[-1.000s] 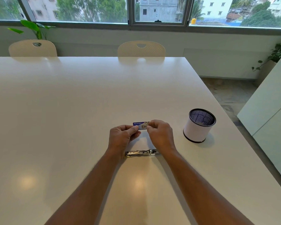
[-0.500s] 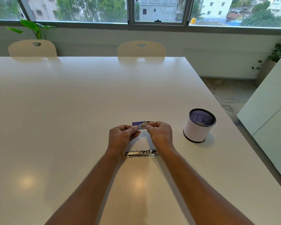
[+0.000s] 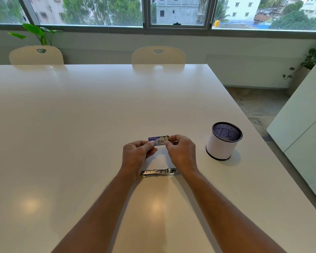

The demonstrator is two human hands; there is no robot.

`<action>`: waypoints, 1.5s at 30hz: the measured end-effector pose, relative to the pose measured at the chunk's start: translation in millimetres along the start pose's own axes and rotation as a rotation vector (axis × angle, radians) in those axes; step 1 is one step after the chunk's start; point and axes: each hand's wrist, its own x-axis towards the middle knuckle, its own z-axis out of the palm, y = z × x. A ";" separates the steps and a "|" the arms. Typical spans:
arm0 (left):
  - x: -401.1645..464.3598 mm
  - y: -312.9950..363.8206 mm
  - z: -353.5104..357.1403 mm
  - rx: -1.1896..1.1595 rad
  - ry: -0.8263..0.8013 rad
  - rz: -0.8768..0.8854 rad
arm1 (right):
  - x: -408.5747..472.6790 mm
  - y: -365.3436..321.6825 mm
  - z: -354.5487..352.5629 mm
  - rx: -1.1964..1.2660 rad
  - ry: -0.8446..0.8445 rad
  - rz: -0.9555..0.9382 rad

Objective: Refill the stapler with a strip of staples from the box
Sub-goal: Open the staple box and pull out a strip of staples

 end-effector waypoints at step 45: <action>-28.4 9.5 18.9 0.371 -0.157 0.339 | -18.6 -0.7 -36.1 0.388 -0.274 0.050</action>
